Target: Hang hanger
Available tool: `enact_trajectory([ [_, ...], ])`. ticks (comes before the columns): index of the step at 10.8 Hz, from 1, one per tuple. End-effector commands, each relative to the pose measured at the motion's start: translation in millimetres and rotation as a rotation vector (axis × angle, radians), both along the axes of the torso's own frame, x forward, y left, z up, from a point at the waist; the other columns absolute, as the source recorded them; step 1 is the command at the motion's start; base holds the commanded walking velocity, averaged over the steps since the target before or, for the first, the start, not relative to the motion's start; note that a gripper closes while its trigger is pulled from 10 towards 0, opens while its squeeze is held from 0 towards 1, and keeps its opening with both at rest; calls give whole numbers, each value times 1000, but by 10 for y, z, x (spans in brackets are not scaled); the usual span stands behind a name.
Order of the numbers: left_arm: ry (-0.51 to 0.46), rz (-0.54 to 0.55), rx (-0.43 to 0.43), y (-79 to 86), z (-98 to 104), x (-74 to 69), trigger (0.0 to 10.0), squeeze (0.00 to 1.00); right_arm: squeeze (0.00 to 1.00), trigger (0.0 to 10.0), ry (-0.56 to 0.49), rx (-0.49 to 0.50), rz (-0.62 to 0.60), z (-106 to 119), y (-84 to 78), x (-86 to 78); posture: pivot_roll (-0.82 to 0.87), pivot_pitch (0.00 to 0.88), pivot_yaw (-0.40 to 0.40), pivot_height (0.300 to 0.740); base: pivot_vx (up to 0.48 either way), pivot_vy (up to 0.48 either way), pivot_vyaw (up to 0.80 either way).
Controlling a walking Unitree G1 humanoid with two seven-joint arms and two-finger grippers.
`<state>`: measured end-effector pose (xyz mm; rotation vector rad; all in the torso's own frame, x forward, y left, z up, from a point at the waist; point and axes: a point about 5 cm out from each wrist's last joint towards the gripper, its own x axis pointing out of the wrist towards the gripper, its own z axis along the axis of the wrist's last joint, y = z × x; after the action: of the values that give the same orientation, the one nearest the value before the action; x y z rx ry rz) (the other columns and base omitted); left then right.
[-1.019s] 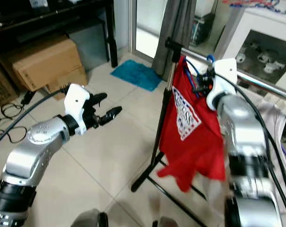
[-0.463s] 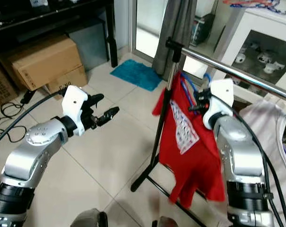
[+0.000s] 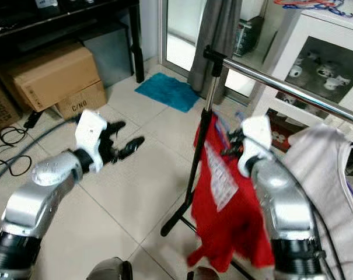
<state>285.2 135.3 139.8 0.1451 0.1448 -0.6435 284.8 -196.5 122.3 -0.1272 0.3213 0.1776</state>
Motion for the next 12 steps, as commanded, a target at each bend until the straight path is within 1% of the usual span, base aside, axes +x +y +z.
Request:
enact_trajectory([
  [1,-17,13,6,10,11,1,10000,0,0,10000,-55,-9,1,80,38,-10,-21,0,-38,740,0,0,0],
  [2,-25,21,10,-1,-1,4,10000,0,0,10000,-56,26,-8,55,73,-41,-24,0,-34,740,0,0,0],
  [3,-26,25,15,3,-20,1,10000,0,0,10000,-51,54,-5,42,99,-63,-24,0,-34,740,0,0,-694],
  [4,-25,25,15,4,-25,-1,10000,0,0,10000,-53,49,-2,39,107,-81,-28,0,-28,740,0,0,-800],
  [5,-9,8,8,-7,-33,-5,10000,0,0,10000,-65,47,60,54,143,-112,-40,0,-11,740,0,0,-575],
  [6,7,-3,1,-13,-46,-8,10000,0,0,10000,-81,38,114,82,165,-128,-40,0,-11,740,0,0,0],
  [7,43,9,1,18,-82,3,10000,0,0,10000,-103,-12,171,139,75,-162,-47,0,0,740,0,0,0],
  [8,66,-19,10,41,-107,-16,10000,0,0,10000,-103,-66,240,165,-6,-199,-55,0,6,740,0,0,0],
  [9,66,-58,20,22,-120,-53,10000,0,0,10000,-103,-83,296,163,-18,-238,-58,0,7,740,0,0,0],
  [10,59,-56,17,6,-121,-60,10000,0,0,10000,-95,-60,270,139,-51,-246,-62,0,8,740,0,0,0],
  [11,44,-30,12,-18,-125,-35,10000,0,0,10000,-100,2,223,93,0,-254,-60,0,4,740,0,0,0],
  [12,39,-28,-3,-43,-121,-14,10000,0,0,10000,-120,7,240,106,67,-245,-58,0,2,740,0,0,0],
])
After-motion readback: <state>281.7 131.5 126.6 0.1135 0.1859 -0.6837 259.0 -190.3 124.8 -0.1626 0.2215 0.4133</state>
